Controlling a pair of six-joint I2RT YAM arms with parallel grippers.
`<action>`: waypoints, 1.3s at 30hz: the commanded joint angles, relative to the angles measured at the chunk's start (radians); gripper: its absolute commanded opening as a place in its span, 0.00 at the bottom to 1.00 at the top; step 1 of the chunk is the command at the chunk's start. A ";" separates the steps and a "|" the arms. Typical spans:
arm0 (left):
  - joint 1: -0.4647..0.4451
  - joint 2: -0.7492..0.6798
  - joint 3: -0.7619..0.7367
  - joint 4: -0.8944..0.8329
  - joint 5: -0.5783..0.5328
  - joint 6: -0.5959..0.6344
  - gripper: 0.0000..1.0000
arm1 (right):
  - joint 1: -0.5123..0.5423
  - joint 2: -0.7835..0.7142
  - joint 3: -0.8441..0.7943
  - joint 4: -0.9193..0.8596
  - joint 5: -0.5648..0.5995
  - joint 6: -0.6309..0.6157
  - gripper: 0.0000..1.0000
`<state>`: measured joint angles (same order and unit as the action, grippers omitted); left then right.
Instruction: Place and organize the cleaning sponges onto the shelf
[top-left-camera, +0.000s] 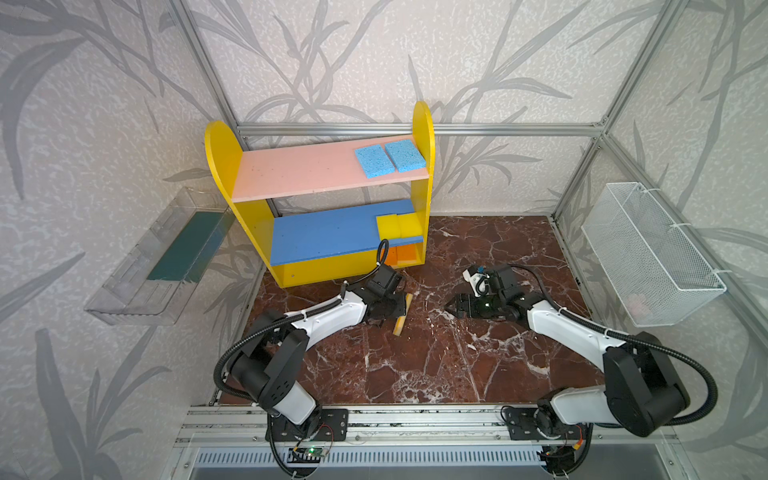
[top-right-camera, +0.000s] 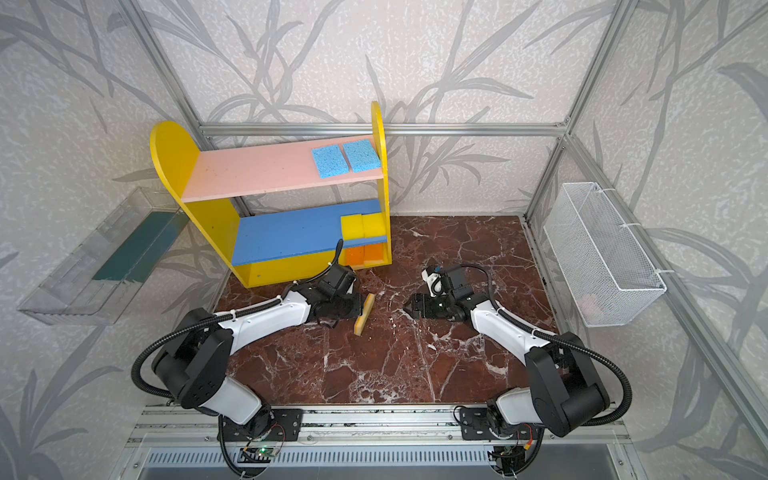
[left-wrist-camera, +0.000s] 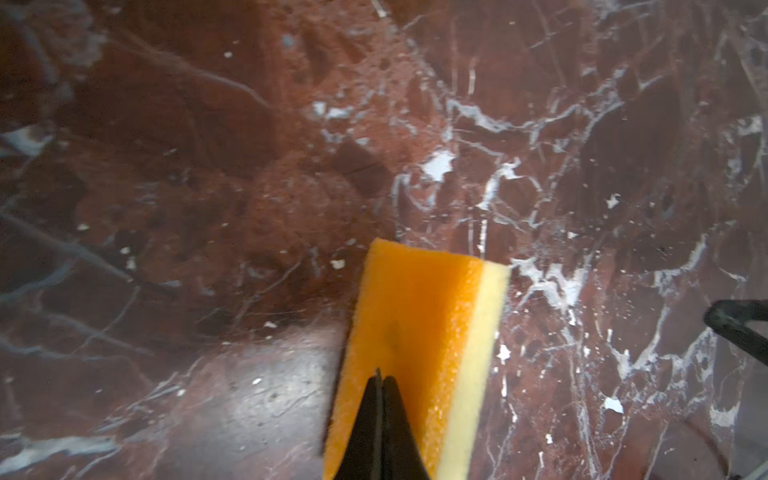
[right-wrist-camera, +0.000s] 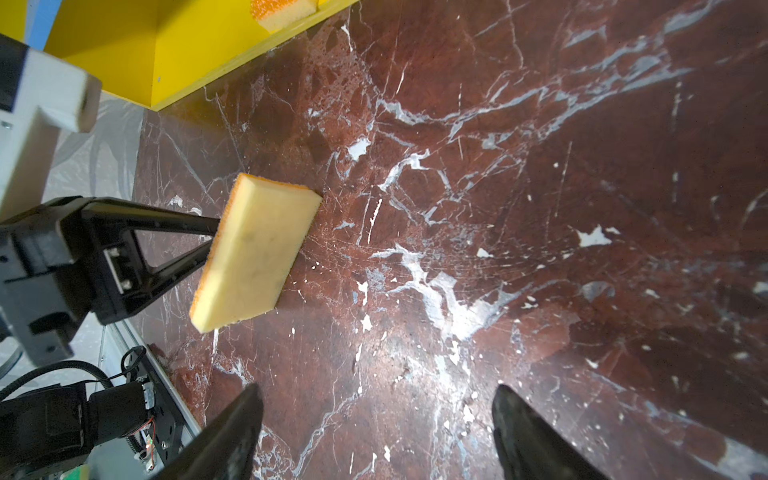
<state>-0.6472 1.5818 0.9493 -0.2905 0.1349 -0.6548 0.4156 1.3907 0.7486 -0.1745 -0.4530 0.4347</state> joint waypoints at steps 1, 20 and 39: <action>-0.043 0.014 0.049 0.045 0.014 -0.030 0.00 | -0.005 -0.011 -0.008 -0.025 -0.001 -0.014 0.87; -0.167 0.003 -0.034 0.024 -0.061 -0.006 0.89 | -0.005 0.004 -0.032 0.009 -0.006 -0.015 1.00; -0.219 0.142 0.010 -0.041 -0.171 0.078 0.89 | -0.007 -0.008 -0.050 0.012 0.004 -0.024 0.99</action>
<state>-0.8558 1.7023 0.9337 -0.2901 -0.0013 -0.5976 0.4129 1.3907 0.7090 -0.1761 -0.4526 0.4210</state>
